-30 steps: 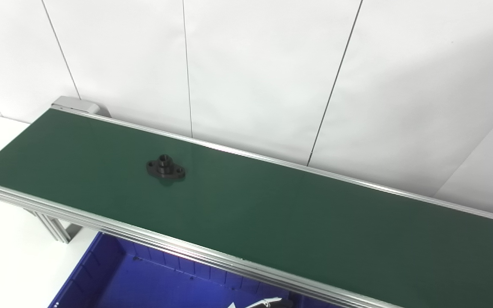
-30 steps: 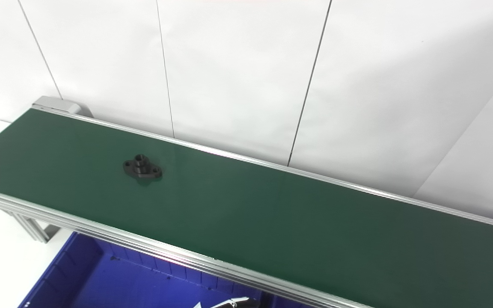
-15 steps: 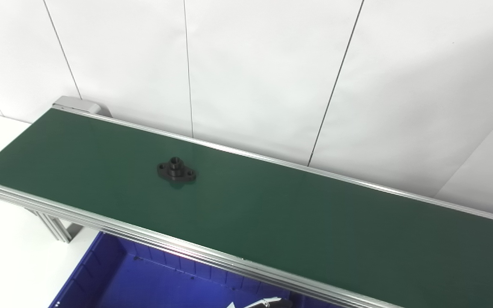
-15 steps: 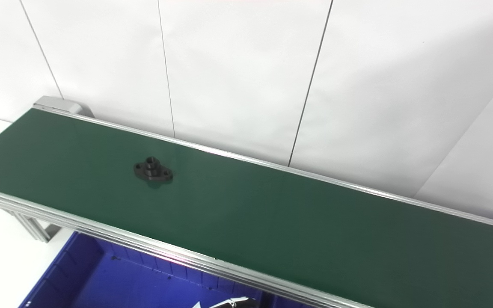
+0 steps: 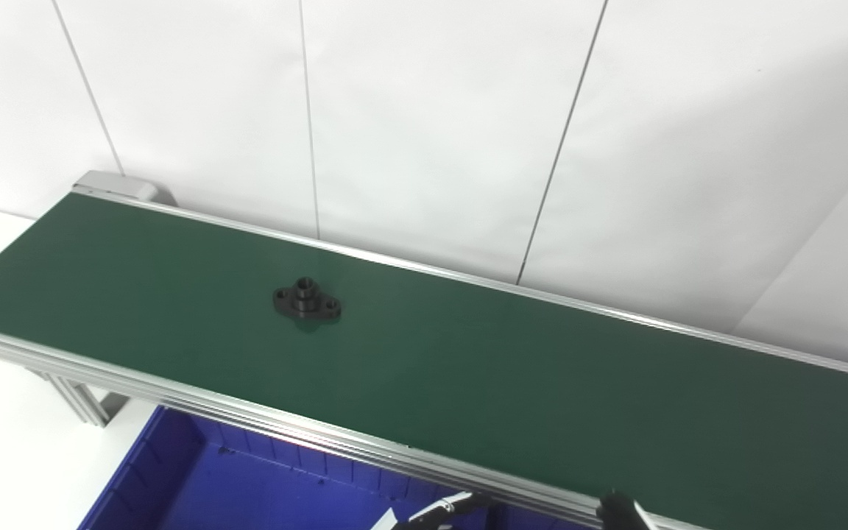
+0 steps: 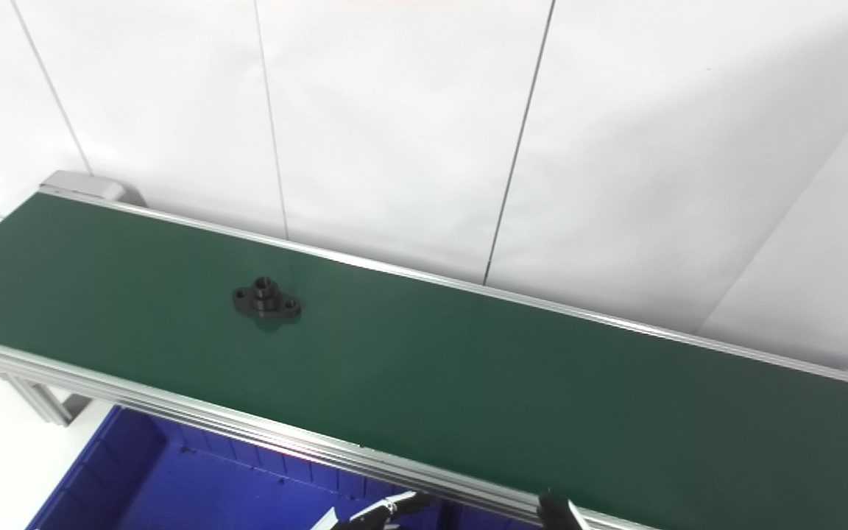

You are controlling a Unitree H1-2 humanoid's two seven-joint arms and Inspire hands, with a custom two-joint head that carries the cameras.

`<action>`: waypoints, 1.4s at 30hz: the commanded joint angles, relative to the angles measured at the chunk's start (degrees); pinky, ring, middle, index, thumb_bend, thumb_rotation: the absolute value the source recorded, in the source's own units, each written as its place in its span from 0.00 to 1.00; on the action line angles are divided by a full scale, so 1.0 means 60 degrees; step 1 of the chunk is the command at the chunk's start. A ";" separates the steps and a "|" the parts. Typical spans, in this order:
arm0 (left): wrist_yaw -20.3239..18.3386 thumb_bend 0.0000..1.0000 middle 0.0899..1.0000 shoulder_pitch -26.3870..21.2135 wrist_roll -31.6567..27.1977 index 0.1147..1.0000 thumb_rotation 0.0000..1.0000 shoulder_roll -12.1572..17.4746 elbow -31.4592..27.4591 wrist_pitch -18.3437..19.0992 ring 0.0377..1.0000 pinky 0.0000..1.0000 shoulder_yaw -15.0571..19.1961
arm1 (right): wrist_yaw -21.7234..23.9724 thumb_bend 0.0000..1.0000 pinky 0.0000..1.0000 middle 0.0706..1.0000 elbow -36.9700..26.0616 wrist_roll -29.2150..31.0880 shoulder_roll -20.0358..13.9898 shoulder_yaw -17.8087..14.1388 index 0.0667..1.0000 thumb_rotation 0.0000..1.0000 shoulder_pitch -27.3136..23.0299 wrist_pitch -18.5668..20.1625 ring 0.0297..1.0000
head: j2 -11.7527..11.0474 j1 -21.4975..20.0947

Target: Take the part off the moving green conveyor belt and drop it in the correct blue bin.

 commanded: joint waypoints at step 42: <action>-0.0251 0.99 0.92 -0.0354 0.0489 0.86 0.72 -0.0005 -0.0131 -0.0263 0.94 0.87 0.0026 | -0.1919 0.98 0.68 0.85 0.0353 -0.7107 0.0488 0.0617 0.86 0.71 -0.7345 0.3077 0.81 | 0.0197 -0.0500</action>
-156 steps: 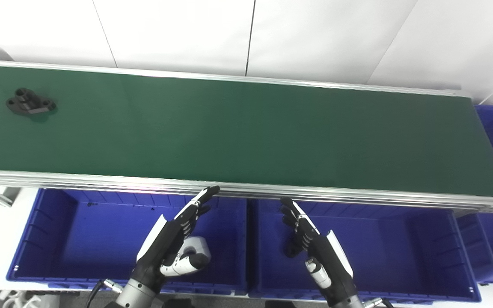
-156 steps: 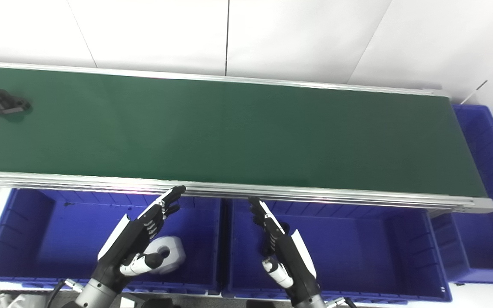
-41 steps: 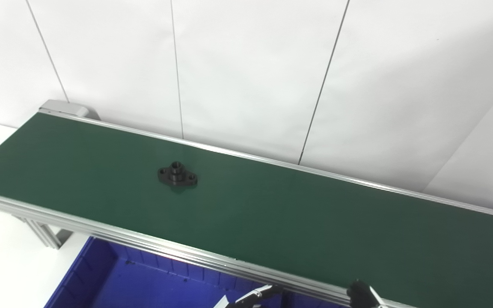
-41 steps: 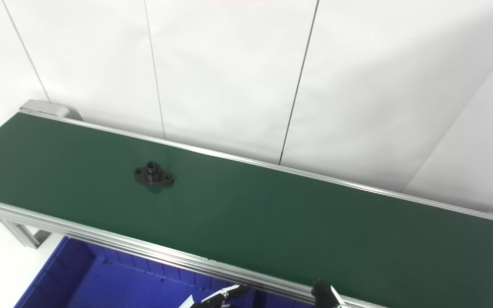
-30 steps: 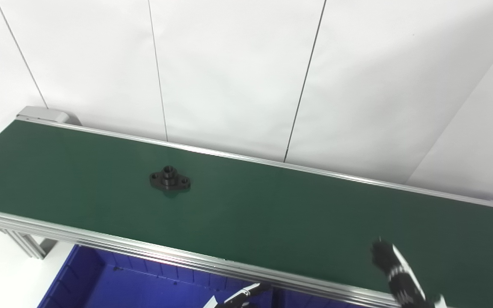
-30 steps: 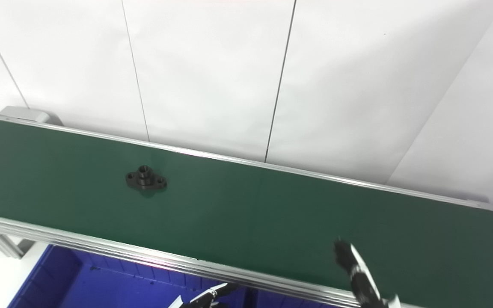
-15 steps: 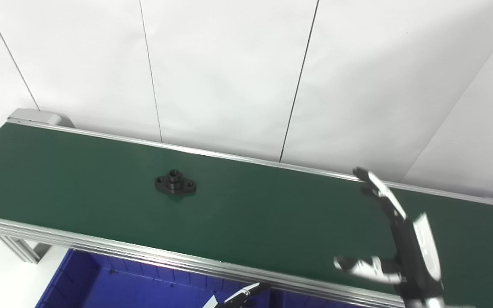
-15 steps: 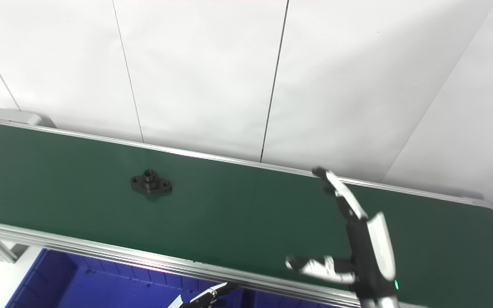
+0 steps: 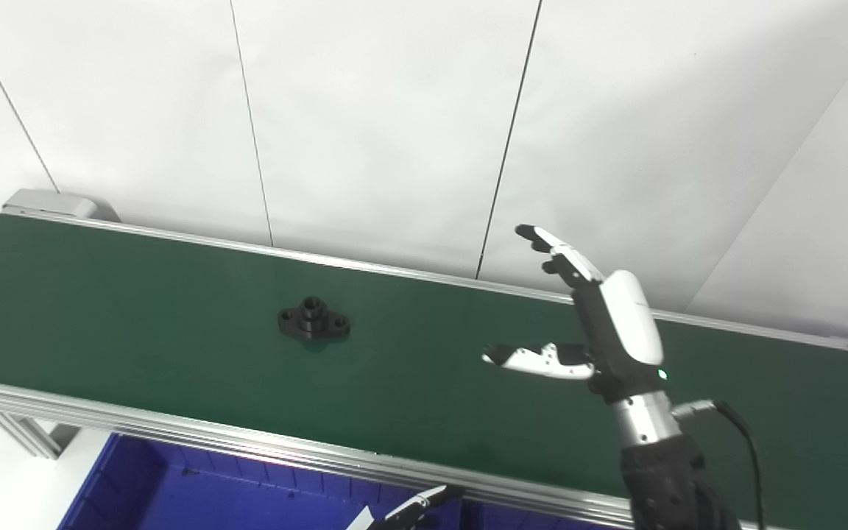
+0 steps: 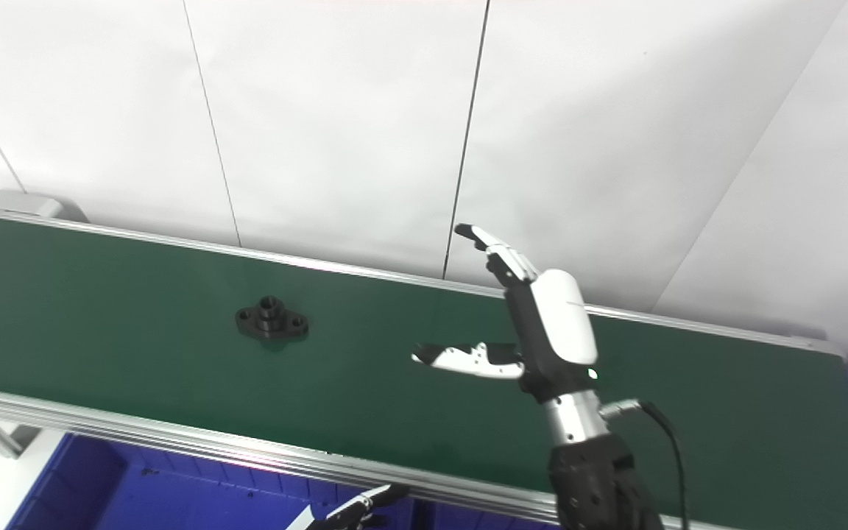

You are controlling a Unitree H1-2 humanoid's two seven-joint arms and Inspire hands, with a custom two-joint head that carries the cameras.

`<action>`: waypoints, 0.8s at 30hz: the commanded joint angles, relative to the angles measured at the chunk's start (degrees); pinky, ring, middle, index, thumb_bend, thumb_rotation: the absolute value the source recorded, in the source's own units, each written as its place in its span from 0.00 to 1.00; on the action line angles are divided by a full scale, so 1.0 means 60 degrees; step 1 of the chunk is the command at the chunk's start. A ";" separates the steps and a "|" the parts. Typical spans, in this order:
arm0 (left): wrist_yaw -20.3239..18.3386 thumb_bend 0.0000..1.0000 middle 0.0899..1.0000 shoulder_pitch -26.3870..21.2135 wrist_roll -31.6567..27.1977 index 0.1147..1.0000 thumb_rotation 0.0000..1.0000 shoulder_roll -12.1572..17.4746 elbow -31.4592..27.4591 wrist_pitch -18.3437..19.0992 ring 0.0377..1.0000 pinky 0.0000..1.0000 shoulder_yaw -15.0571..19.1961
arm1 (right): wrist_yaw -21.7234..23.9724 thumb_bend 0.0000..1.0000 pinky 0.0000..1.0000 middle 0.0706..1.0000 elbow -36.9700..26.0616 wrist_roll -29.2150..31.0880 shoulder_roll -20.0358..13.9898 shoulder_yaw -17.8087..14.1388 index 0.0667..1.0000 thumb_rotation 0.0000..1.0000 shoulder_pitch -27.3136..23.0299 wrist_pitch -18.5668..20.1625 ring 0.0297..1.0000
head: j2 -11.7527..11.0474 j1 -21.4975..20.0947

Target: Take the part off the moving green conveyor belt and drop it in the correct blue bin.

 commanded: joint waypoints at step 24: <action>-0.0025 1.00 0.93 -0.0186 0.0280 0.87 0.71 -0.0436 -0.0115 -0.0028 0.94 0.87 -0.0085 | -0.1543 1.00 0.75 0.82 0.3802 -0.3314 0.0293 0.2690 0.83 0.68 -0.3300 0.1733 0.80 | -0.0033 0.0245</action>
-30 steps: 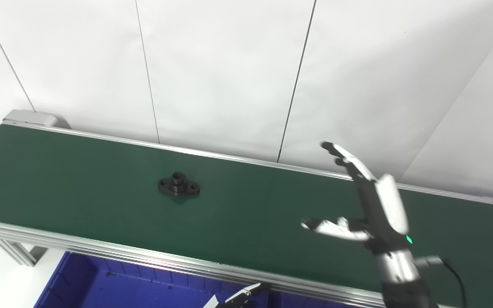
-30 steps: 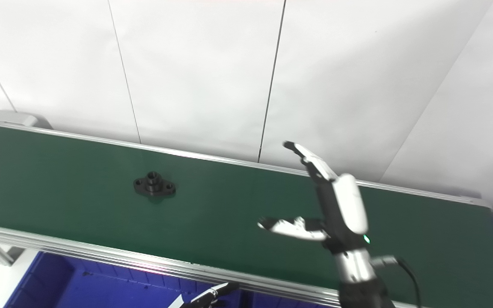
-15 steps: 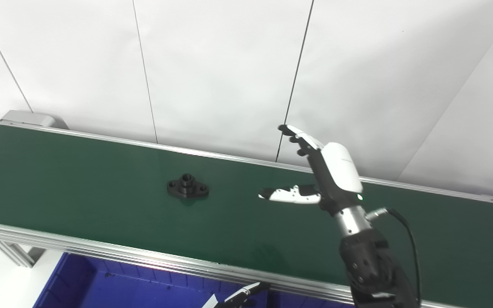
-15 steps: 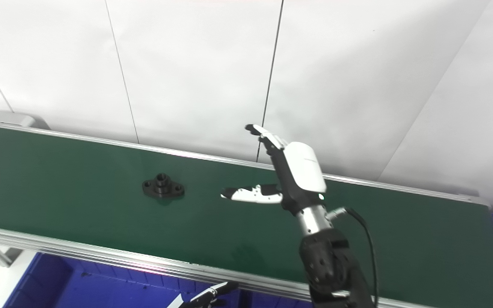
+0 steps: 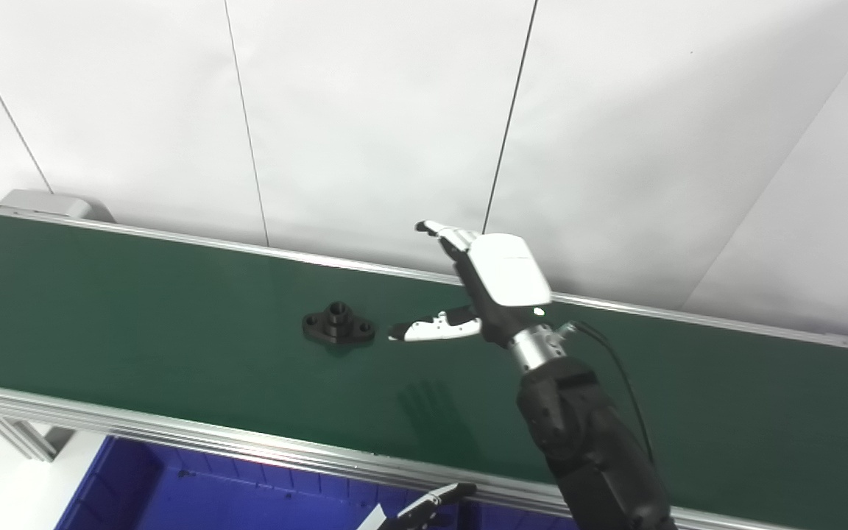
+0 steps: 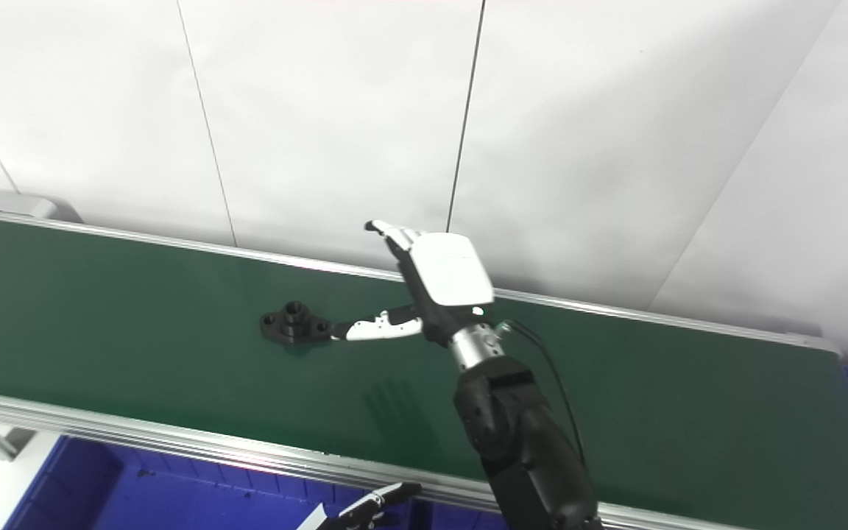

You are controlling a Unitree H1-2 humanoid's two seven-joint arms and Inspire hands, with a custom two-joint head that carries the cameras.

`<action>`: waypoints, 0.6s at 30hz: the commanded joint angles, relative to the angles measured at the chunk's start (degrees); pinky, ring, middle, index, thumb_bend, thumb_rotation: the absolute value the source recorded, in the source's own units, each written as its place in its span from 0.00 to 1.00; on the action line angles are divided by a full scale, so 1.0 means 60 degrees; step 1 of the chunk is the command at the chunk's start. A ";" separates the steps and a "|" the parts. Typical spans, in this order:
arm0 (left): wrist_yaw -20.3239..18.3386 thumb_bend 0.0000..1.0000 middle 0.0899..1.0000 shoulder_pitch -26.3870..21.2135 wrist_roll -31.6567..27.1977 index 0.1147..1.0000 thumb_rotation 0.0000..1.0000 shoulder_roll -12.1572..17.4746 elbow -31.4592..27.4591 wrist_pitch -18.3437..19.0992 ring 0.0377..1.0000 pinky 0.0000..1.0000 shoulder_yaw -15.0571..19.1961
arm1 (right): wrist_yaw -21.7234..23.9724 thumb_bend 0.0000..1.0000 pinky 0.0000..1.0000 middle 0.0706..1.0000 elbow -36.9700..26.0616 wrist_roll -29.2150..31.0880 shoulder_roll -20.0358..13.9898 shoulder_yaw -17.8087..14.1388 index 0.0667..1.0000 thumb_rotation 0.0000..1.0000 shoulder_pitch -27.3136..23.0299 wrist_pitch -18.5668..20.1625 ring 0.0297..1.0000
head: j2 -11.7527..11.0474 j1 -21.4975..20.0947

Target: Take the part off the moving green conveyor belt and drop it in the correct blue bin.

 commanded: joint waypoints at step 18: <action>0.0047 1.00 0.92 0.0002 0.0281 0.86 0.71 -0.0197 -0.0374 -0.0145 0.94 0.86 -0.0110 | -0.0472 1.00 0.67 0.80 0.1750 -0.1290 0.0569 0.1210 0.78 0.54 -0.1578 0.1590 0.74 | 0.0051 0.0197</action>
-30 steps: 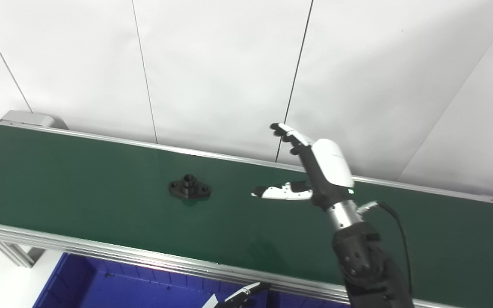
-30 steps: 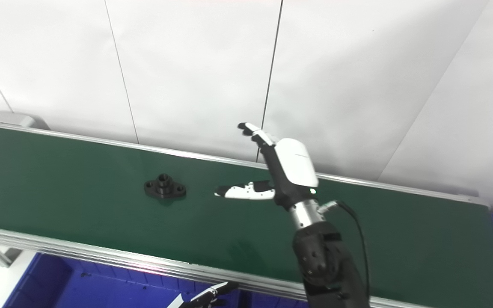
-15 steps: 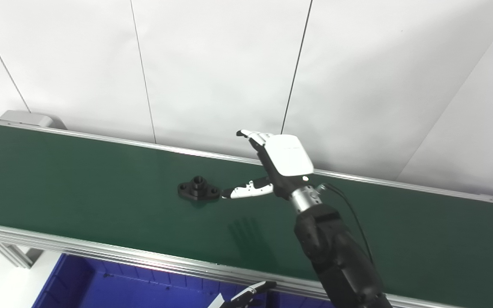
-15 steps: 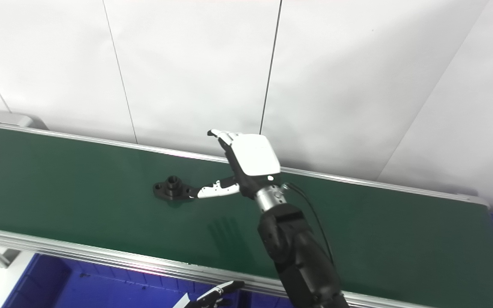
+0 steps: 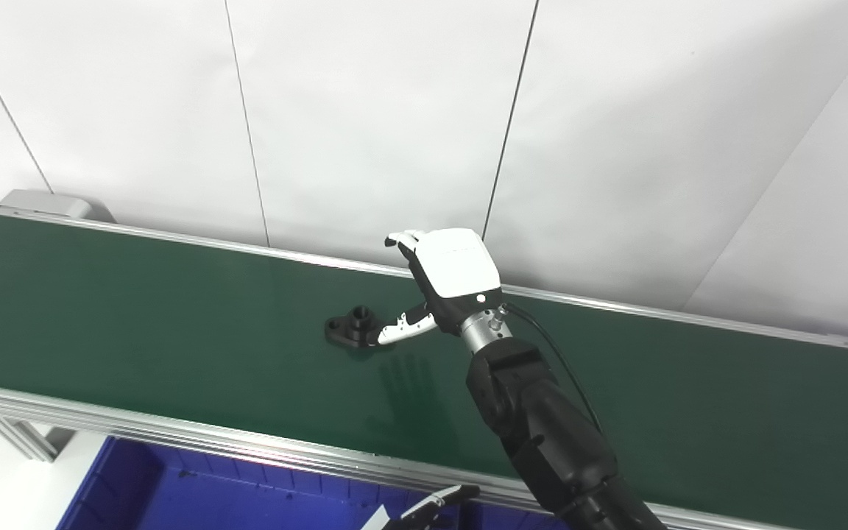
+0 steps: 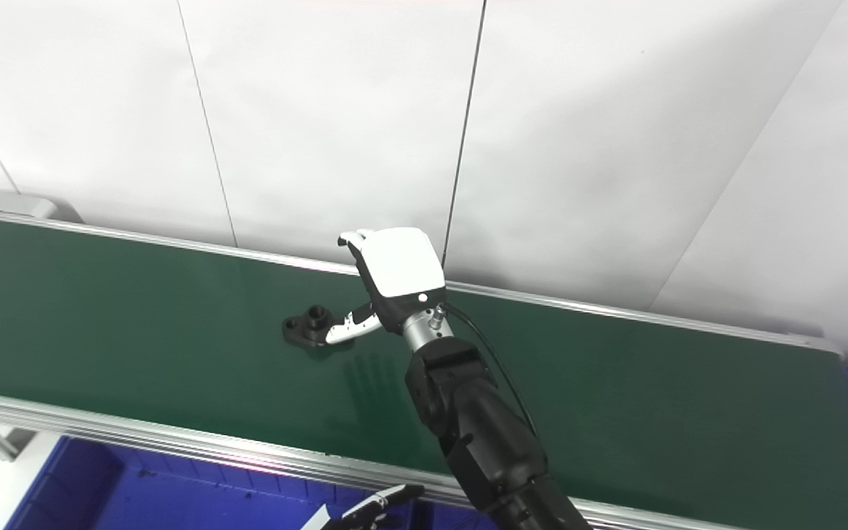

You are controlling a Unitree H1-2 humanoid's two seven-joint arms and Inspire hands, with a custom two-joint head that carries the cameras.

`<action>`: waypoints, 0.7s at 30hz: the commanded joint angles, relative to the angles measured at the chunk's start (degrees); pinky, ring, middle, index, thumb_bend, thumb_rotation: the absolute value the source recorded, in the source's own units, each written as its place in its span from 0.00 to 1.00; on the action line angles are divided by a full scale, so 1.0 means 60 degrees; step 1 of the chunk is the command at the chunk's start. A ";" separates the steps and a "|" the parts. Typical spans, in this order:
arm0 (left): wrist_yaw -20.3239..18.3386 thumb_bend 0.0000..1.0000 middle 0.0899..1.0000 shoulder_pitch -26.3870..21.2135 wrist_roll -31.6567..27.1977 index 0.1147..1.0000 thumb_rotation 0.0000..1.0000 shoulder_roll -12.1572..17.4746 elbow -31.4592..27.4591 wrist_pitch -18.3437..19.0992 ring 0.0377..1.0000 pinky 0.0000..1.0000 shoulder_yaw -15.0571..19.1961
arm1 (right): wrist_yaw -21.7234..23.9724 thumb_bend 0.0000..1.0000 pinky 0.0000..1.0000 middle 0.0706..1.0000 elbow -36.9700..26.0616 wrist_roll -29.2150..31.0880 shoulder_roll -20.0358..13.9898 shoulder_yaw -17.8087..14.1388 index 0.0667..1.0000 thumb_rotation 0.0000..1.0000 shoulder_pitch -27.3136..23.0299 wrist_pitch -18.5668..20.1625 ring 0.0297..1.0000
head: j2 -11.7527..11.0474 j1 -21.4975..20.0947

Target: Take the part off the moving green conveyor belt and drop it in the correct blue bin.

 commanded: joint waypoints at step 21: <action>-0.0046 1.00 0.92 0.0243 0.0245 0.87 0.71 -0.0172 -0.0937 0.0036 0.94 0.85 -0.0234 | -0.0593 1.00 0.40 0.67 0.1873 0.0754 0.0133 0.0370 0.73 0.49 -0.0369 0.0416 0.54 | 0.0294 0.0251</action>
